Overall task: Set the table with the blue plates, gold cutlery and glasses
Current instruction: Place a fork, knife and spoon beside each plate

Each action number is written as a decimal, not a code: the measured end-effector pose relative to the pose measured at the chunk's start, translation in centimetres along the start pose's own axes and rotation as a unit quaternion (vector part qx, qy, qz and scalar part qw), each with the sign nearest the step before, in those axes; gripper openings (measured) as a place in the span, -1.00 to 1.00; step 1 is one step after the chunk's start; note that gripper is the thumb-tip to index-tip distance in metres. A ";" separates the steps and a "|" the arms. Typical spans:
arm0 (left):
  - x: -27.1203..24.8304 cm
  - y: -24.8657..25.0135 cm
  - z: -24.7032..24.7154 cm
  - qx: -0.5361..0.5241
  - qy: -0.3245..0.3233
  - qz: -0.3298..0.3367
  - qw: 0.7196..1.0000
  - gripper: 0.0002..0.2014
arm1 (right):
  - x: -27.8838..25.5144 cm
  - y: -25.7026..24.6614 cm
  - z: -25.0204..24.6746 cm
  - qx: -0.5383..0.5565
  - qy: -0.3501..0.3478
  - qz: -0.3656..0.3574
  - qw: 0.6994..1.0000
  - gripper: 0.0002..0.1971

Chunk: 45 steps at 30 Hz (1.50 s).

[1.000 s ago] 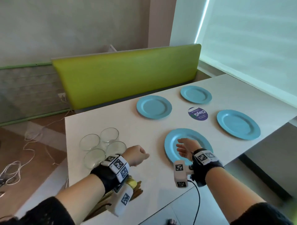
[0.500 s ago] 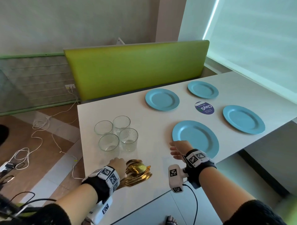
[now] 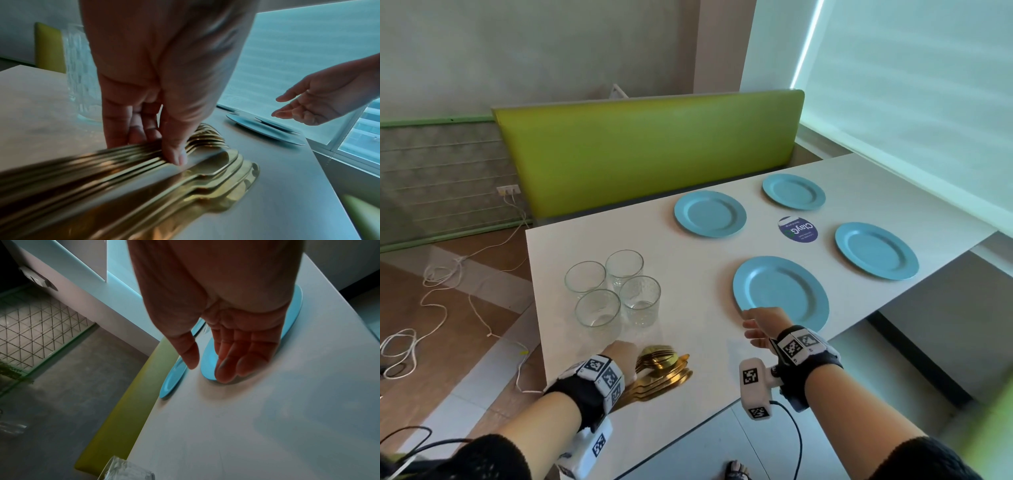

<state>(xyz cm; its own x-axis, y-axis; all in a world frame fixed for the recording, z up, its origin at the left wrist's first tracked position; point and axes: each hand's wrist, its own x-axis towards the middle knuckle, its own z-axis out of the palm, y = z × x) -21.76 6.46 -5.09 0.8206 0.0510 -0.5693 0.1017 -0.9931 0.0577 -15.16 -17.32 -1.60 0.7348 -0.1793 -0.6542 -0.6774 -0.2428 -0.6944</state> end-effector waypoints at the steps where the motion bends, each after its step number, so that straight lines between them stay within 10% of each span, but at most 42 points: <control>1: 0.0 0.1 0.0 -0.001 0.003 0.003 1.000 -0.59 | 0.0 0.1 -0.2 0.000 0.003 -0.001 1.000 -0.88; 16: 1.6 2.4 -4.2 -0.126 0.022 0.046 0.991 -0.71 | -1.1 0.1 -0.5 -0.031 -0.014 -0.015 0.999 -0.88; 23: 2.3 7.7 -8.8 -0.456 -0.021 0.124 0.881 -0.85 | -2.3 -2.6 0.1 -0.022 -0.102 -0.092 0.990 -0.75; 31: 4.2 14.1 -10.4 -0.590 -0.067 0.163 0.788 -0.85 | -0.9 -4.6 -3.4 0.050 -0.123 -0.099 0.986 -0.71; 45: 12.1 25.2 -14.4 -0.626 -0.099 0.103 0.767 -0.82 | 9.6 -8.6 -12.8 0.119 -0.058 -0.095 0.987 -0.90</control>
<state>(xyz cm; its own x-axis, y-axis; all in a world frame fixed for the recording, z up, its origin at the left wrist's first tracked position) -1.16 -16.41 1.29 0.8033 -0.2332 -0.5480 0.5428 -0.0922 0.8348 -1.82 -29.13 1.95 0.8501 -0.0389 -0.5252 -0.5263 -0.0287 -0.8498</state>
